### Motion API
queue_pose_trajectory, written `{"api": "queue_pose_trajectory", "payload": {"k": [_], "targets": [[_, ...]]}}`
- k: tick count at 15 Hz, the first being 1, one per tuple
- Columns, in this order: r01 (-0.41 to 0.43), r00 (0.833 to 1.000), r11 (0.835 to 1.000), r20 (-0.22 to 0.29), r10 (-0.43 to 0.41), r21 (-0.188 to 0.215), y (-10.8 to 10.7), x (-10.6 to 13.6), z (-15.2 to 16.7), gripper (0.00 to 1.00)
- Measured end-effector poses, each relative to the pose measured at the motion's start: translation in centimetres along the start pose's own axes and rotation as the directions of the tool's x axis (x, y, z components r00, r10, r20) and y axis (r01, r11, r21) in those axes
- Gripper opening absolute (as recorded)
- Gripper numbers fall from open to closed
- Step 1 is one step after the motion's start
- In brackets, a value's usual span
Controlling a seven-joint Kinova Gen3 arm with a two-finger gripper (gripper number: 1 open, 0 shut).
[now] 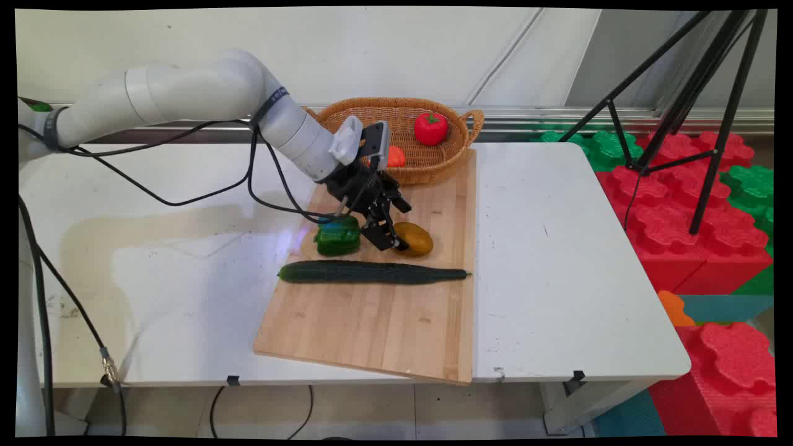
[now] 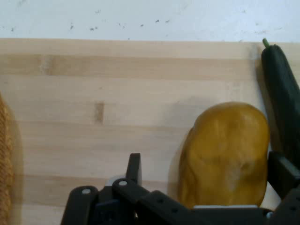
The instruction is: Pick up the cucumber from the cutting board
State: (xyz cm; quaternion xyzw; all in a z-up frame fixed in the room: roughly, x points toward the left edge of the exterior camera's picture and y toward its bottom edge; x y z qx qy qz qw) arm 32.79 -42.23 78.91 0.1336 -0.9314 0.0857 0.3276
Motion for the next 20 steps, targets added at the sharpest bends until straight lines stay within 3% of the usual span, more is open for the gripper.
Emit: {"api": "queue_pose_trajectory", "payload": {"k": [10, 15, 20], "targets": [[0.013, 0.997, 1.0, -0.071, -0.012, 0.02, 0.5, 0.7, -5.6, 1.0], [0.013, 0.997, 1.0, -0.081, -0.013, 0.001, 2.1, -0.2, -9.0, 1.0], [0.002, 0.998, 0.999, -0.056, -0.003, -0.034, 4.6, -2.4, -11.6, 1.0]]}}
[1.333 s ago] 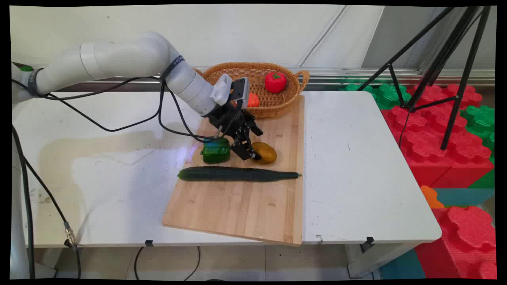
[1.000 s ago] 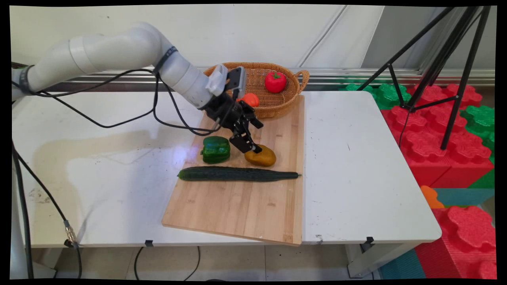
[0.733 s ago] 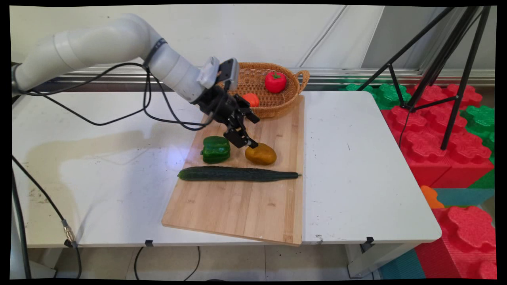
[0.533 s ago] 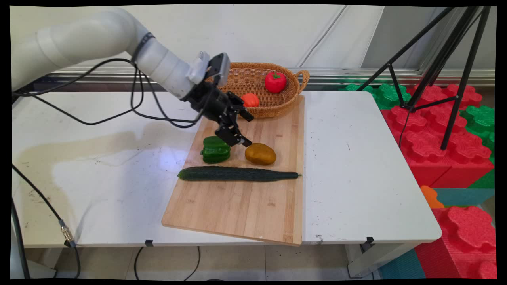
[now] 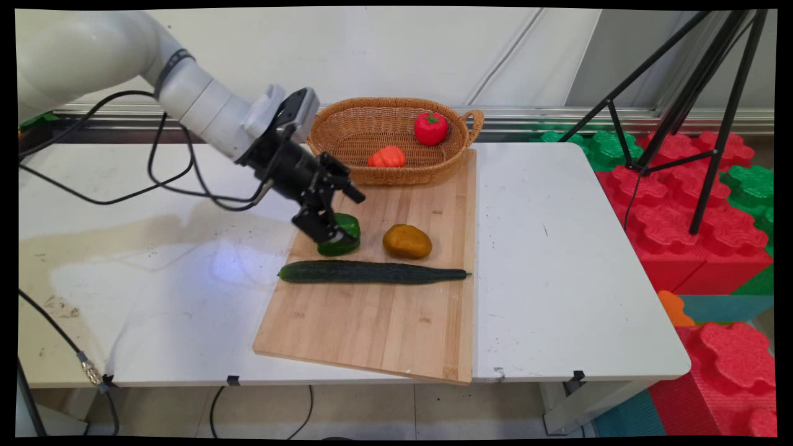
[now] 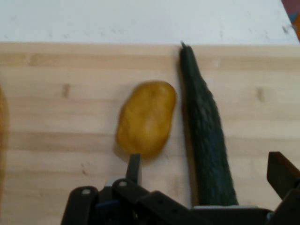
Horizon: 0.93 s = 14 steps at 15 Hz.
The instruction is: Pick up the cucumber from the cutting board
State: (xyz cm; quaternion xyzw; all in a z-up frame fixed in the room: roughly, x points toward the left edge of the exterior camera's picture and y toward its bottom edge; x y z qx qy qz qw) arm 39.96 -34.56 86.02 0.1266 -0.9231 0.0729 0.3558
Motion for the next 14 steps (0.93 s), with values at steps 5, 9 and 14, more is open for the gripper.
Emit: {"api": "queue_pose_trajectory", "payload": {"k": [5, 9, 14], "targets": [[-0.007, 1.0, 1.0, 0.028, 0.008, -0.028, 2.0, -1.6, -0.2, 1.0], [-0.011, 0.999, 0.999, 0.047, 0.013, -0.041, 3.3, -2.4, 0.6, 1.0], [-0.007, 0.998, 0.999, 0.063, 0.01, -0.036, 4.5, -3.0, 3.0, 1.0]]}}
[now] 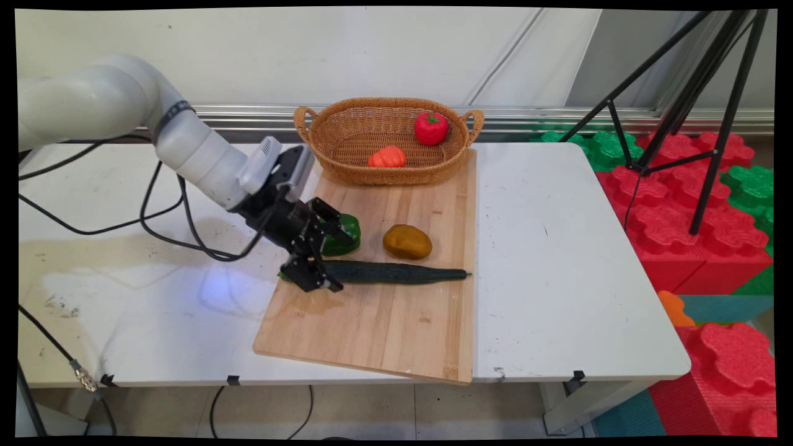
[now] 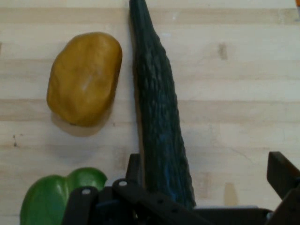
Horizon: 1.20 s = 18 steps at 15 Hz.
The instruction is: Pick up the cucumber from the cutting board
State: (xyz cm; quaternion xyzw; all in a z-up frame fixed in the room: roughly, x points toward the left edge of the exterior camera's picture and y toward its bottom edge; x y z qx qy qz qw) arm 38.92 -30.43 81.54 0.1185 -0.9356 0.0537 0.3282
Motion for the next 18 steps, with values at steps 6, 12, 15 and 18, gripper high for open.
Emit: {"api": "queue_pose_trajectory", "payload": {"k": [6, 12, 15, 18], "targets": [[-0.015, 1.0, 0.999, 0.014, 0.015, 0.031, 0.1, 0.4, 3.0, 1.0], [-0.04, 0.999, 0.998, 0.028, 0.038, 0.052, 0.0, 0.6, 4.9, 1.0], [-0.049, 0.998, 0.997, 0.031, 0.047, 0.06, 0.1, 0.7, 5.7, 1.0], [-0.055, 0.998, 0.997, 0.027, 0.054, 0.061, 0.1, 0.9, 6.2, 0.0]]}}
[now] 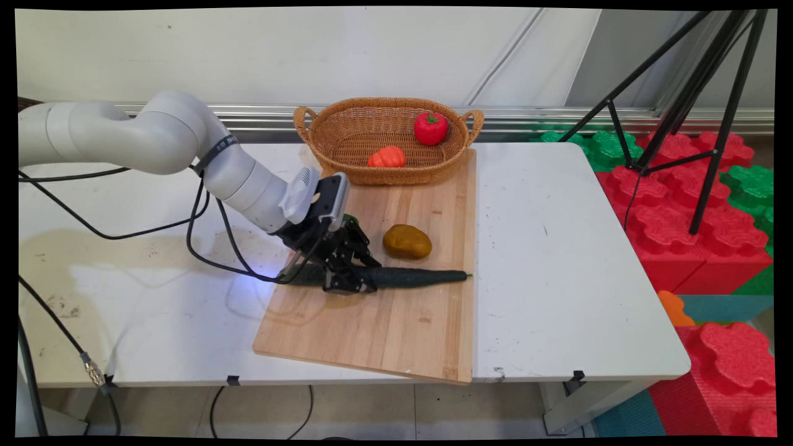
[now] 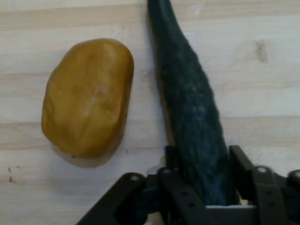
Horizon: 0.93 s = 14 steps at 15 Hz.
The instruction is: Pick up the cucumber from the cutting board, then place the picked object in the vegetable basket
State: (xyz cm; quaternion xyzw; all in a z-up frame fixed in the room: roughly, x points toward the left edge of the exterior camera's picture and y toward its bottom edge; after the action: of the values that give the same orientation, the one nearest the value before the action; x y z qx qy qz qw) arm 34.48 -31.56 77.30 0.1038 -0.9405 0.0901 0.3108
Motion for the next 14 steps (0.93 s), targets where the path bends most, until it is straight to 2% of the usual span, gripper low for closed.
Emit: {"api": "queue_pose_trajectory", "payload": {"k": [6, 14], "targets": [[0.011, 1.0, 1.0, -0.01, -0.011, 0.005, 0.0, 0.2, -0.4, 0.0], [0.06, 0.997, 0.998, -0.046, -0.06, 0.002, 0.0, 0.3, -4.0, 0.0]]}}
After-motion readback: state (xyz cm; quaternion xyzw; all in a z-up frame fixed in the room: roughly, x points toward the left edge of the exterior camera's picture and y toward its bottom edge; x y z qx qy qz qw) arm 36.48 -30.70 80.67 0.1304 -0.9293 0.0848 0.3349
